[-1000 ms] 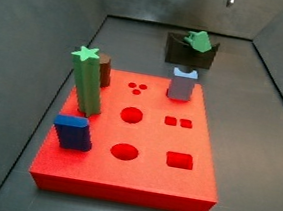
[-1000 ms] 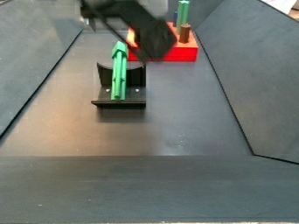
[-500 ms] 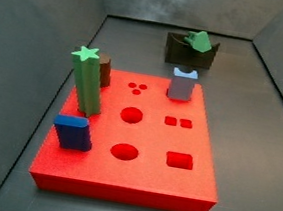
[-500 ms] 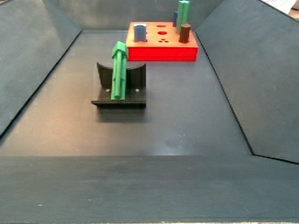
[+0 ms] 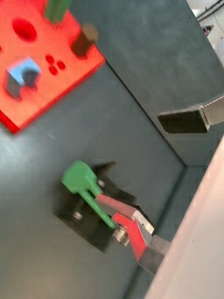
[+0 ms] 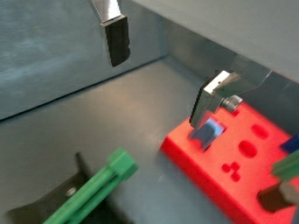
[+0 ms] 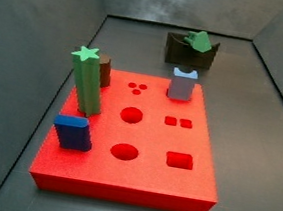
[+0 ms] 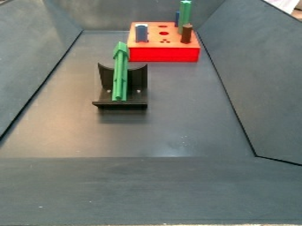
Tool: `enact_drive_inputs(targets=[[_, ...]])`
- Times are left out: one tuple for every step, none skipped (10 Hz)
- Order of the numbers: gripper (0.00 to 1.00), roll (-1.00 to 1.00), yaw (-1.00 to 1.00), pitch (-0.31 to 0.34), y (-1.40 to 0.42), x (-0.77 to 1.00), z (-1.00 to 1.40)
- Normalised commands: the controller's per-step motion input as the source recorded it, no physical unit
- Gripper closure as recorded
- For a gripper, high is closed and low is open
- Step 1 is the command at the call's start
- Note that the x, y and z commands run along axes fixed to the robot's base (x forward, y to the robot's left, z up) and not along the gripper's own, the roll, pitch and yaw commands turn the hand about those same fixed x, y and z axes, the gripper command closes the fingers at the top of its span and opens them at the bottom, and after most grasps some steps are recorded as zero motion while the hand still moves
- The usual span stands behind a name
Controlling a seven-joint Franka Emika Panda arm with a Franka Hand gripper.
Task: Pick up the 3 prong object. Move up. Rotate the 3 prong object. Place the 3 prong object on the fixture. Regrasp the 3 prong object. Move to above the board. Insert the 3 prong object.
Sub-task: Regrasp the 3 prong object.
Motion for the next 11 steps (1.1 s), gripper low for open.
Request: enact_drive_inputs(targets=[[0.0, 1.0, 0.02, 0.015, -0.02, 0.0, 0.01], [0.0, 1.0, 0.02, 0.014, -0.02, 0.01, 0.01], [0.0, 1.0, 0.02, 0.016, -0.01, 0.01, 0.01], [0.0, 1.0, 0.02, 0.023, -0.02, 0.01, 0.01], [0.0, 1.0, 0.02, 0.03, -0.02, 0.02, 0.0], [0.0, 1.0, 0.02, 0.036, -0.02, 0.03, 0.0], [0.0, 1.0, 0.03, 0.045, -0.03, 0.04, -0.01], [0.0, 1.0, 0.03, 0.059, -0.03, 0.06, -0.01], [0.0, 1.0, 0.04, 0.073, -0.03, 0.07, -0.01], [0.0, 1.0, 0.05, 0.096, -0.04, 0.09, -0.01], [0.0, 1.0, 0.05, 0.109, -0.04, 0.09, 0.0]])
